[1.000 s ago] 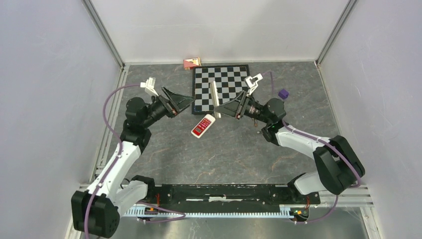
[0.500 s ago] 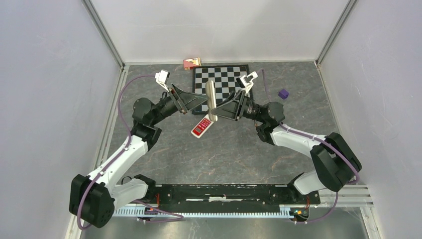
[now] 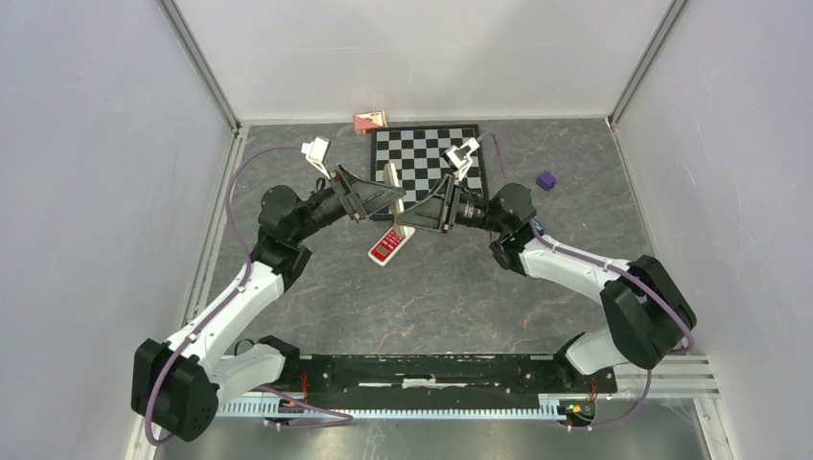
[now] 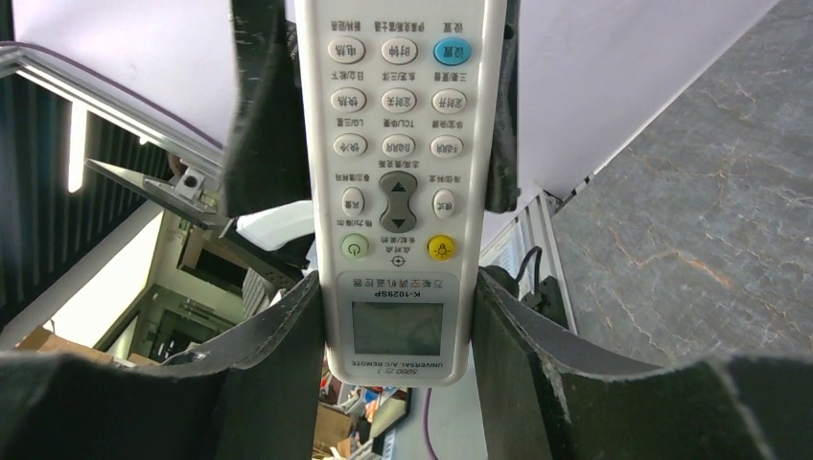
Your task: Load the batteries into the remote control
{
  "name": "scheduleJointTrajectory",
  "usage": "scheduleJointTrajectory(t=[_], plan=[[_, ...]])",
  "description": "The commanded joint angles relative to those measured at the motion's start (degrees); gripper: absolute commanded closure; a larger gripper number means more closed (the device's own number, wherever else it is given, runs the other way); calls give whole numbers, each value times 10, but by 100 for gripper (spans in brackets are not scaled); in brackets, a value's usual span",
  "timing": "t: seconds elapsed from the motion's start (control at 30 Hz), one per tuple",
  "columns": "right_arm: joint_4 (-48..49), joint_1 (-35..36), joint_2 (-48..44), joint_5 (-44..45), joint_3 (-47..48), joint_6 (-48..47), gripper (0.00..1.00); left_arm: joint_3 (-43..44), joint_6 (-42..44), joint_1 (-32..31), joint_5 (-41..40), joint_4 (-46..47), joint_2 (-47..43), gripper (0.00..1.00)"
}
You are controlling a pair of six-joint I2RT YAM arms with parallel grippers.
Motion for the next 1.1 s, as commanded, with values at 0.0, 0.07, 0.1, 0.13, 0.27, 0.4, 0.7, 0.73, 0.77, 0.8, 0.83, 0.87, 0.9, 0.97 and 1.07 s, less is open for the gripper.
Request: scheduleJointTrajectory(t=[0.0,0.07,0.1,0.13,0.27,0.4,0.7,0.73,0.77,0.8,0.83,0.87,0.9,0.97,1.07], plan=[[-35,4,-14,-21,31,-35,63,31,72,-3,-3,-50,-7,28],[-57,4,-14,-26,35,-46,63,30,83,-3,-6,-53,-9,46],[-71,3,-15,-29,36,-53,63,31,89,-3,-8,-58,-9,54],[-83,4,-17,-29,38,-61,62,32,101,-3,-10,-67,-9,63],[-157,3,-32,-24,50,-129,34,44,158,-3,-11,-108,-10,86],[-299,1,-87,34,61,-284,2,81,303,-3,-24,-221,-16,97],[-592,0,-133,253,186,-406,10,95,639,-13,-56,-311,-24,98],[-623,3,-125,282,208,-403,13,93,672,-17,-56,-310,-24,98],[-664,7,-114,307,237,-406,15,92,708,-22,-60,-311,-24,98],[-703,11,-98,330,267,-412,17,94,735,-28,-68,-311,-23,98],[-733,15,-79,344,293,-420,19,94,754,-32,-76,-311,-20,98],[-758,18,-67,351,315,-423,20,96,775,-35,-83,-311,-17,98],[-764,21,-57,351,324,-427,20,99,790,-38,-86,-312,-13,98],[-762,31,-51,354,330,-429,20,107,829,-43,-93,-321,-3,98],[-768,45,-33,351,346,-435,19,121,875,-50,-98,-355,8,98]])
